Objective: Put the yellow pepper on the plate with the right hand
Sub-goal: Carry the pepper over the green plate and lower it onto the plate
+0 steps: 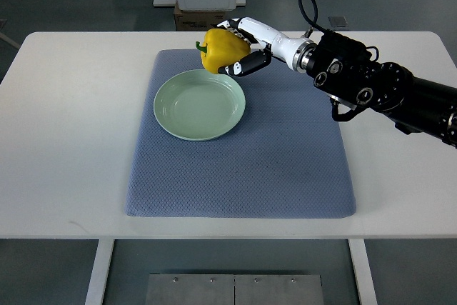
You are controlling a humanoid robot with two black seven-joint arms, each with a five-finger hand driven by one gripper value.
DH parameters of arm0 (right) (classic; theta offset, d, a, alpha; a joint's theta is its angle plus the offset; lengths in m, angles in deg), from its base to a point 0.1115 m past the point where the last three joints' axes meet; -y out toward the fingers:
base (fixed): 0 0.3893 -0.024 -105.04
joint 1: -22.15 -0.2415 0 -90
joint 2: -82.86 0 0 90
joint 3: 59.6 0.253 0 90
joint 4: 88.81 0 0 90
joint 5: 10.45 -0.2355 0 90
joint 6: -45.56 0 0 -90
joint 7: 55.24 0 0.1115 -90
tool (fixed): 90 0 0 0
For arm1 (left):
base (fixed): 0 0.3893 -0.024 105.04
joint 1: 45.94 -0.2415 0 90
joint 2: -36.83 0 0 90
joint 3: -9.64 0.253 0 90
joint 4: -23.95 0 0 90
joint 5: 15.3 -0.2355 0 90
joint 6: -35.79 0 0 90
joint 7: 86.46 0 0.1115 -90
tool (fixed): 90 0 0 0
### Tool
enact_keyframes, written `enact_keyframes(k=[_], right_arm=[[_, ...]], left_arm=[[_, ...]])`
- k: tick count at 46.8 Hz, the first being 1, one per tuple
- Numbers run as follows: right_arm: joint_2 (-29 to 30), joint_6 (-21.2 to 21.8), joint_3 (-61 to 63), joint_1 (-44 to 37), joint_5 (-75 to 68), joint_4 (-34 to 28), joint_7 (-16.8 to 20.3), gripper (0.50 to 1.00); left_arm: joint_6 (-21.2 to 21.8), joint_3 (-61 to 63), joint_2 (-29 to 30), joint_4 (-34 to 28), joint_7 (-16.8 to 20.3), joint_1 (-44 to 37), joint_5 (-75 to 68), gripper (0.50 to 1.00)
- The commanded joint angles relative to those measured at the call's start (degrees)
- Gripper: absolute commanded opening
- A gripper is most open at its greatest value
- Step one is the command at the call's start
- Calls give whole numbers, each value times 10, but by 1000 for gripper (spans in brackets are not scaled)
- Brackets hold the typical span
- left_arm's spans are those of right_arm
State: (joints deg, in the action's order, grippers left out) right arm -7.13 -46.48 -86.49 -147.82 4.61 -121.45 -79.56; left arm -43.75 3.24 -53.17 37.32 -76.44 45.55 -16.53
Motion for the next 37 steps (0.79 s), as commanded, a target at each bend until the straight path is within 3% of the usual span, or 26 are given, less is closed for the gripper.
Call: enact_keyframes(k=[1, 37], right_arm=[[0, -1, 0, 7, 1, 0, 2, 500], [0, 37, 29, 50, -4, -31, -13, 500]], left_arm=[[0, 0, 0, 0, 0, 0, 0, 1000], [0, 0, 0, 1, 0, 0, 0, 1000]])
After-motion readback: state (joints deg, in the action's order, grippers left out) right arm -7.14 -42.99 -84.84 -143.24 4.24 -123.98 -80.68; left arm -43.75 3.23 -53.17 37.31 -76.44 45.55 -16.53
